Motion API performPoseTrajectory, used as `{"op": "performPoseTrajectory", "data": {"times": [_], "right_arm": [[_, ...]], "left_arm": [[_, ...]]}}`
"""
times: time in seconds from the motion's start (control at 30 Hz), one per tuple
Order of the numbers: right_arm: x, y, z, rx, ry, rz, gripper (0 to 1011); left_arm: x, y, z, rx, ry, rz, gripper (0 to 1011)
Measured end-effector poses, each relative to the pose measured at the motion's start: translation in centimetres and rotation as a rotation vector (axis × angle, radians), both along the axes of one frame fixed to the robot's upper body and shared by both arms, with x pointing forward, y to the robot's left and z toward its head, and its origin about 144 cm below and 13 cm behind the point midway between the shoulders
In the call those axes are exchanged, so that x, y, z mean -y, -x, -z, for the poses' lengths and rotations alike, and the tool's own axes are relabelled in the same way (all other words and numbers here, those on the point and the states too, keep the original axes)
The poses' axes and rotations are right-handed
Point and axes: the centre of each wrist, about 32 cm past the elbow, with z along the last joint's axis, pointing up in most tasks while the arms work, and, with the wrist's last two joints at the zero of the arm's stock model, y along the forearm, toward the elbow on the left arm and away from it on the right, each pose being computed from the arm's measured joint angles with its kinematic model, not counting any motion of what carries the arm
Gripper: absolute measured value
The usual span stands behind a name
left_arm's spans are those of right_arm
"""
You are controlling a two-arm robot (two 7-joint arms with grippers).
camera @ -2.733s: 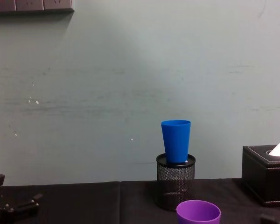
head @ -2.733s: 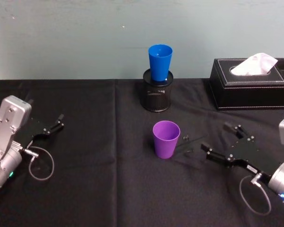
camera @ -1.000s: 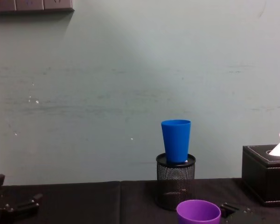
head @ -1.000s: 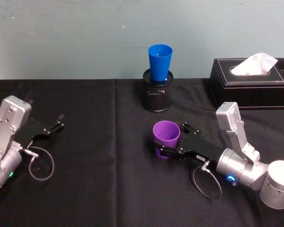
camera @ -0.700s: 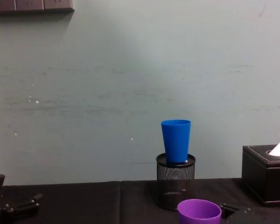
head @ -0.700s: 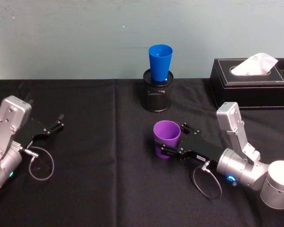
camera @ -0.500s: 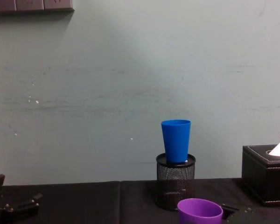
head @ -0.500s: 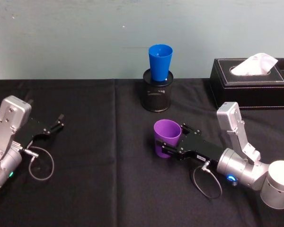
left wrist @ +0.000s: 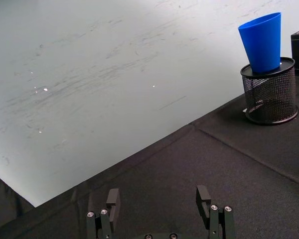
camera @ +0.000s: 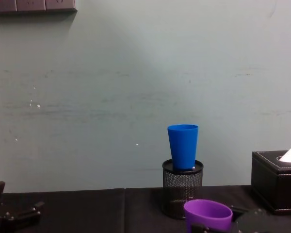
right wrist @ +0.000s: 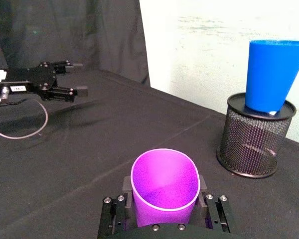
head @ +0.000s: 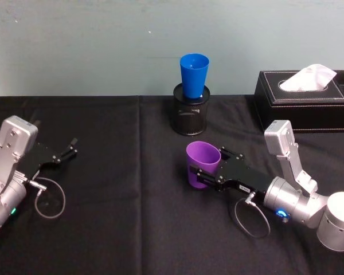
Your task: Pick up one cup with a gripper and tap it against the other cup.
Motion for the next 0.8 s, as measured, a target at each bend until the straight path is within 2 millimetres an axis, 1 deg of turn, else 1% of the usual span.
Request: {"op": "performPoseTrajectory", "data": {"times": [0.2,0.63,0.67,0.73,0.8], "right_arm": [[-0.1,0.1,-1.7,0.012,-0.001,-0.008,718],[-0.4,0.0,-7.7,0.036,0.007,-0.034,718],[-0.4,0.0,-7.7,0.036,0.007,-0.034,718],[-0.5,0.0,-8.7,0.041,0.012,-0.037,718],[-0.5,0.0,-9.0,0.043,0.016,-0.038,718]], "left_arm": [[0.0,0.0,0.0,0.0,0.0,0.0,1000],[0.0,0.0,0.0,0.0,0.0,0.0,1000],[0.0,0.0,0.0,0.0,0.0,0.0,1000],[0.0,0.0,0.0,0.0,0.0,0.0,1000],[0.0,0.0,0.0,0.0,0.0,0.0,1000]]}}
